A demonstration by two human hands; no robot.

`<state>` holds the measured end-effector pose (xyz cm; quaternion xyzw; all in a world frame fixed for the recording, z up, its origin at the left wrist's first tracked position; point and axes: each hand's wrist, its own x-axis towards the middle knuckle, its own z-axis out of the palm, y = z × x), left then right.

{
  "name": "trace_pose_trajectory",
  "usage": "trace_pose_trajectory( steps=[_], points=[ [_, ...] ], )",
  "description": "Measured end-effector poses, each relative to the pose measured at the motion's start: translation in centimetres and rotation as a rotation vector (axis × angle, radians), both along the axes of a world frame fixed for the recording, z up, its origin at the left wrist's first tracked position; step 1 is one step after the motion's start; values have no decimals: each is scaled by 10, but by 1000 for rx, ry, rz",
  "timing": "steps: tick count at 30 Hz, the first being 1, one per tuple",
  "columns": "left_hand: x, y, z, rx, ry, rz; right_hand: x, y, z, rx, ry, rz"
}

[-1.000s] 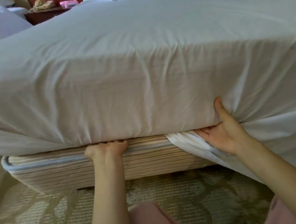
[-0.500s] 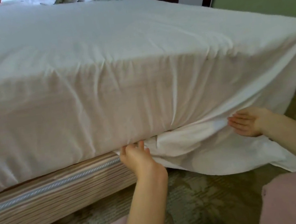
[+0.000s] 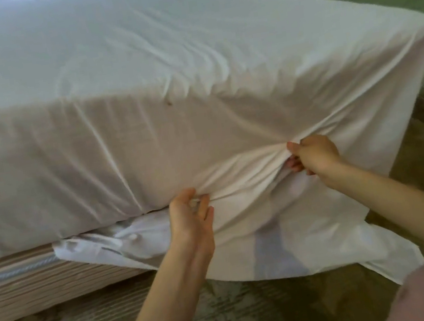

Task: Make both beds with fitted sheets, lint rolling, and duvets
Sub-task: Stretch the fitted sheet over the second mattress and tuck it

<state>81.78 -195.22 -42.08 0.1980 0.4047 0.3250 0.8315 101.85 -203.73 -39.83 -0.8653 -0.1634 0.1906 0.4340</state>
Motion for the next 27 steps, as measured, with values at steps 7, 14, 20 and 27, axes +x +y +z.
trace_pose_trajectory(
  steps=[7, 14, 20, 27],
  points=[
    [103, -51, -8, -66, -142, 99, 57, -33, -33, 30, -168, 299],
    [139, -73, -16, -50, -44, 147, 97, -64, -44, 128, -188, 329],
    [184, -103, 4, -106, -100, 63, 153, -104, -43, 330, -255, -525],
    [202, -111, 16, -3, 229, -75, 145, -100, -74, 369, -209, -448]
  ],
)
